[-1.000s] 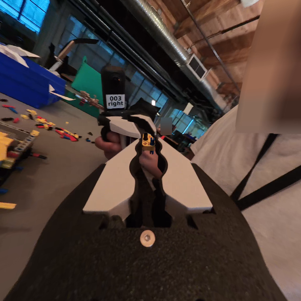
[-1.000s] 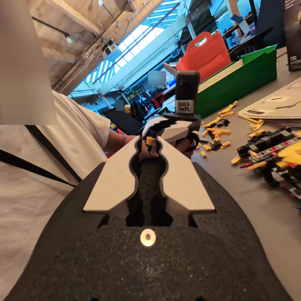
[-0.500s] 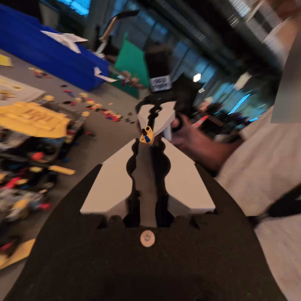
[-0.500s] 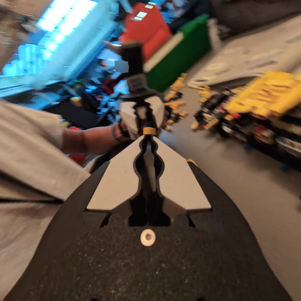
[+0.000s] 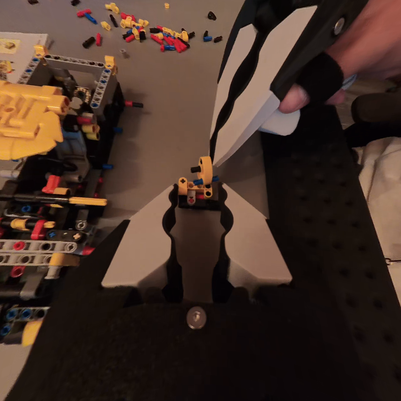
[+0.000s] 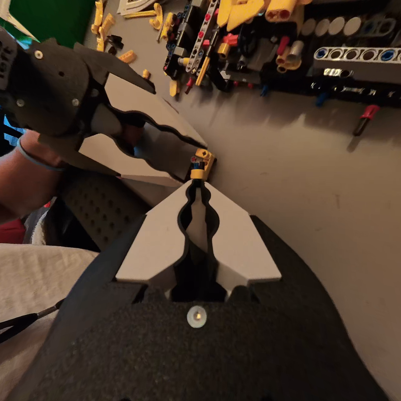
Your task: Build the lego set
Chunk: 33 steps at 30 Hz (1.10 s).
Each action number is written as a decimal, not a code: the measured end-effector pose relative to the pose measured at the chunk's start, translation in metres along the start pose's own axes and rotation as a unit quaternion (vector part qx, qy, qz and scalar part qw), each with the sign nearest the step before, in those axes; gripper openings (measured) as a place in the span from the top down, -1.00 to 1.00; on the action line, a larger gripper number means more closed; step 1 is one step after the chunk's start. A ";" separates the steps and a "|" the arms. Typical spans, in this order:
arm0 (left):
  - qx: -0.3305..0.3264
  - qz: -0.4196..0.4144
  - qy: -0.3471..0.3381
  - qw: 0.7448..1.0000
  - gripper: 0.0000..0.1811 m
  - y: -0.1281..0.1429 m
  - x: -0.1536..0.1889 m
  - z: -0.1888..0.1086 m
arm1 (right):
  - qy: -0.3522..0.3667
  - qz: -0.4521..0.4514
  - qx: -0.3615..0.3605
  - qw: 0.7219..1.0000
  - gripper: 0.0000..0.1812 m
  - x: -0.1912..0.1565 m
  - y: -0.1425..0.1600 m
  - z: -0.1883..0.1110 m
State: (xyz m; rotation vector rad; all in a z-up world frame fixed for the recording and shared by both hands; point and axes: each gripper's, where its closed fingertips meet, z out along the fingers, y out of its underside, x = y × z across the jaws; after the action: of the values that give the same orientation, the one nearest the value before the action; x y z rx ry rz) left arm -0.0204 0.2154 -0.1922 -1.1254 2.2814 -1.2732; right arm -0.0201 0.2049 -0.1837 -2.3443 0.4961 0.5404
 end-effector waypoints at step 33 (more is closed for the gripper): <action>0.010 -0.067 -0.111 0.992 0.61 0.004 -0.001 -0.003 | 0.083 -0.079 -0.031 0.993 0.97 0.005 -0.012 0.006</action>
State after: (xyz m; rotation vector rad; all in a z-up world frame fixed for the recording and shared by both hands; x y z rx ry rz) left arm -0.0237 0.2192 -0.1940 -1.3593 2.0578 -1.1502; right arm -0.0110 0.2163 -0.1837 -2.4759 0.3693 0.2917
